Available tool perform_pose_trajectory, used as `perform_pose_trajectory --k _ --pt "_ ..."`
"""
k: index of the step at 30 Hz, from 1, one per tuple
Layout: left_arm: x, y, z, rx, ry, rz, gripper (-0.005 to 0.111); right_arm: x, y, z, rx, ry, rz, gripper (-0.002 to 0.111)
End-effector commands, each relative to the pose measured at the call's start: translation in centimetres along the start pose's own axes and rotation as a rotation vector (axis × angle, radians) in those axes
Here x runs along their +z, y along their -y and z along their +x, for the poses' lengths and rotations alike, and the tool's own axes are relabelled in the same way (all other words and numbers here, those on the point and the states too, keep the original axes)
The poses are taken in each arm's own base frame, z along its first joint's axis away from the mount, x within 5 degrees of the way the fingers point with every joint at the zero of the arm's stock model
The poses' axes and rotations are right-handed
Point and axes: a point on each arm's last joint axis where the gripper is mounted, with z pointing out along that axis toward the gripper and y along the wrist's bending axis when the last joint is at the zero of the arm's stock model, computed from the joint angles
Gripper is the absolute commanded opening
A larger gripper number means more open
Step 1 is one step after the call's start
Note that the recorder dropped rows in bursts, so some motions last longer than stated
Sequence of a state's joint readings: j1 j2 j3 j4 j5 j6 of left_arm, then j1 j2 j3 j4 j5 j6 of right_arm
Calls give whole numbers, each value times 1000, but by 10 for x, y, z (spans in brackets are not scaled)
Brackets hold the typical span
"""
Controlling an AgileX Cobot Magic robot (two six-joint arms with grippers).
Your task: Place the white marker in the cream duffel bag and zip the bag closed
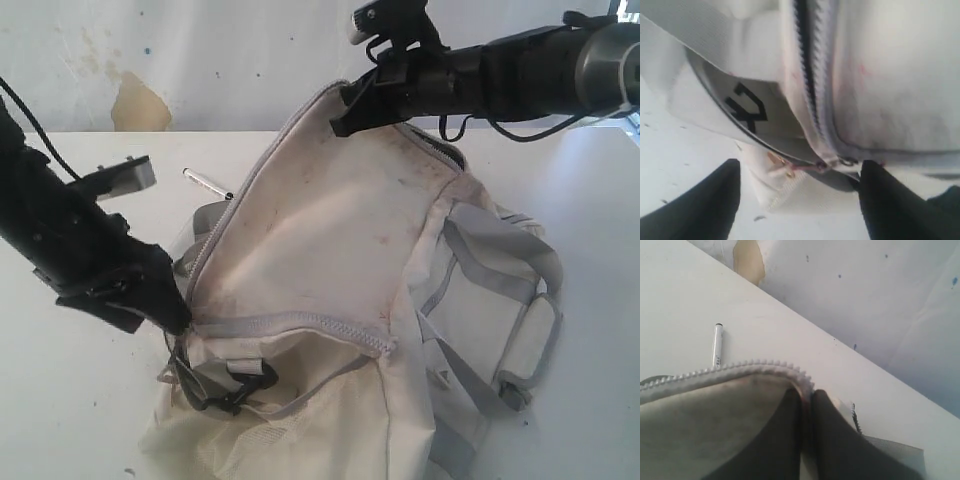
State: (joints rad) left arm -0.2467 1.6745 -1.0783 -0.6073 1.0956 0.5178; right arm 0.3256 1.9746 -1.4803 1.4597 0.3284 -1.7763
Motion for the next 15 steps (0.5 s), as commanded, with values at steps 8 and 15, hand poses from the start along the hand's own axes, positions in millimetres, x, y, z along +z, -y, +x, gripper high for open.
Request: perform_pose_trajectory --k 8,15 --pt "-44 -41 -29 -303 443 -4 73 -38 -9 -5 12 5 -4 0" --pt "-50 -50 -38 -323 566 -84 73 -68 -22 -1 11 -10 -9 0"
